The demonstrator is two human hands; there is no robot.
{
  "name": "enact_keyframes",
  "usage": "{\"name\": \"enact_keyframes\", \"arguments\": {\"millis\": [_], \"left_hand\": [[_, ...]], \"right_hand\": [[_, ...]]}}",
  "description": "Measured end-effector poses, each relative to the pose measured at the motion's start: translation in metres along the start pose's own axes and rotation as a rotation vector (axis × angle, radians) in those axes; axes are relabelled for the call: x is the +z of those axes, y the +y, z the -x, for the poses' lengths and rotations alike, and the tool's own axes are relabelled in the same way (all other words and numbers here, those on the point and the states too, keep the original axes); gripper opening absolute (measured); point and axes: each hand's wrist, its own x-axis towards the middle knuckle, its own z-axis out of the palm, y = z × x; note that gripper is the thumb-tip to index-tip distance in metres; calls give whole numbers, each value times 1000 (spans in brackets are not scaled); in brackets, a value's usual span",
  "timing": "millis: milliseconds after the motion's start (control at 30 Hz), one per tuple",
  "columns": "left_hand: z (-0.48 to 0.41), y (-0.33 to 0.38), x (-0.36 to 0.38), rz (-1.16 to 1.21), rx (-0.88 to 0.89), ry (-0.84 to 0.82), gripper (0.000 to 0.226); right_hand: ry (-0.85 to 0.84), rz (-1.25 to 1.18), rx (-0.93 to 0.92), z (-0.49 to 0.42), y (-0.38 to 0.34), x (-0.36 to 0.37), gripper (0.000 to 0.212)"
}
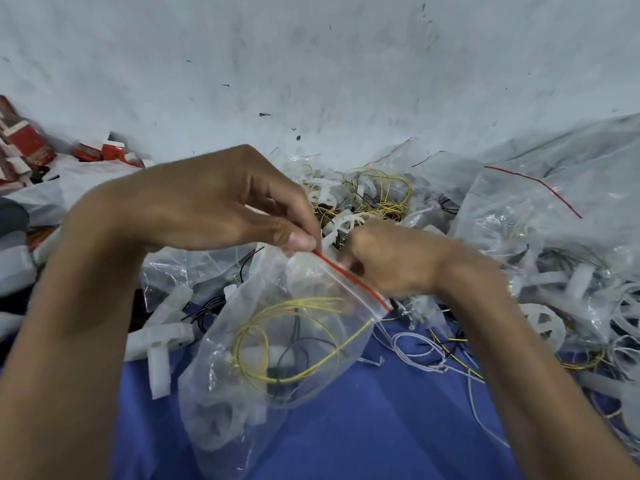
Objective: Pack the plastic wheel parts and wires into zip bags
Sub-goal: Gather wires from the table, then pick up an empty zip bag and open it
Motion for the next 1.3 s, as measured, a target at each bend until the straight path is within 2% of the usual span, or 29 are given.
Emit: {"name": "enact_keyframes", "arguments": {"millis": [67, 133, 167, 200, 233, 333, 400, 433, 500, 567, 633, 667, 767, 833, 967, 1067, 1133, 1233, 1300], "left_hand": [[-2, 1, 2, -16, -10, -6, 3], [-5, 3, 5, -39, -11, -20, 7], [-7, 4, 7, -50, -7, -32, 9], [-9, 4, 9, -60, -1, -44, 11], [-11, 4, 10, -66, 2, -54, 13], [-12, 2, 9, -61, -9, -45, 11], [-9, -1, 7, -63, -30, -28, 11], [-7, -3, 5, -65, -43, -19, 12], [-4, -6, 2, -76, -85, 14, 16], [-1, -9, -2, -100, -126, 44, 23], [0, -10, -3, -136, -159, 52, 23], [0, -10, -2, -154, -171, 48, 22], [-5, -9, 1, -177, -167, 22, 19], [-7, -11, 2, -191, -162, 5, 20], [-9, -20, 4, -226, -142, 42, 19], [-8, -26, 4, -233, -119, 72, 21], [-8, -26, 4, -227, -122, 66, 22], [-8, -23, 1, -214, -156, 40, 23], [-7, -21, 0, -205, -168, 31, 25]], "right_hand": [[54, -46, -38, -4, -5, 2, 32], [141, -211, -80, -7, -9, 3, 29], [161, -259, -94, -9, -9, 5, 19], [153, -267, -84, -11, -9, 11, 16], [121, -267, -61, -13, -6, 18, 22], [61, -209, -76, -13, 7, 37, 11], [-28, -252, -32, -14, 7, 30, 20], [-58, -208, -59, -13, 4, 22, 18], [52, -258, -60, -7, 4, 1, 10], [262, -465, -8, 7, 14, -16, 10], [365, -492, 46, 22, 30, -26, 12], [333, -451, 100, 27, 39, -27, 13], [-46, -392, 340, 27, 67, -14, 8], [-280, -368, 484, 20, 80, 3, 18], [-582, -183, 575, 0, 91, 35, 45], [-629, -65, 596, -8, 95, 52, 30], [-596, -83, 570, -8, 92, 52, 25], [-472, -189, 468, 2, 83, 30, 11], [-288, -296, 375, 12, 75, 11, 17]]}}
